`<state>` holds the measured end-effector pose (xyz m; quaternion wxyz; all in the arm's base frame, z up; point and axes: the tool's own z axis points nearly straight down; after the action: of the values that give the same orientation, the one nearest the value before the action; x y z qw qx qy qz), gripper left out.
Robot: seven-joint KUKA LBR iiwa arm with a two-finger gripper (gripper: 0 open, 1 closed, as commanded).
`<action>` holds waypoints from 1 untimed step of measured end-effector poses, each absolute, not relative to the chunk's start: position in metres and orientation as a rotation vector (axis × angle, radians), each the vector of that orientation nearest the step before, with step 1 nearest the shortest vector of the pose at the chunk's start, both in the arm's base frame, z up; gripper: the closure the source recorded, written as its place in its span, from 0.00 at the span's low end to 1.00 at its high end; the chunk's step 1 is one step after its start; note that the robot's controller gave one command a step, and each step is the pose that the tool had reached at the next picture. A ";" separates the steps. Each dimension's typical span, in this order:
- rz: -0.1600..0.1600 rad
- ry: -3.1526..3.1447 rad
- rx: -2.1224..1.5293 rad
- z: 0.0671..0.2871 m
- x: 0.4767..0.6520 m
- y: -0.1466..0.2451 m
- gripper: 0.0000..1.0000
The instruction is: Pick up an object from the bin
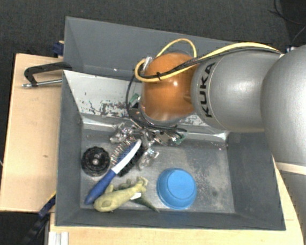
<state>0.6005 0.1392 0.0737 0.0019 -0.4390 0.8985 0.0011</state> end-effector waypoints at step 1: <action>0.003 2.818 -1.373 0.075 0.602 0.141 0.00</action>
Offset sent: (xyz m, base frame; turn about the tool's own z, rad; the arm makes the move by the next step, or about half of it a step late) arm 0.0000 0.0000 0.0000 0.0000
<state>0.6018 0.1408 0.0753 0.0036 -0.4380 0.8990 0.0009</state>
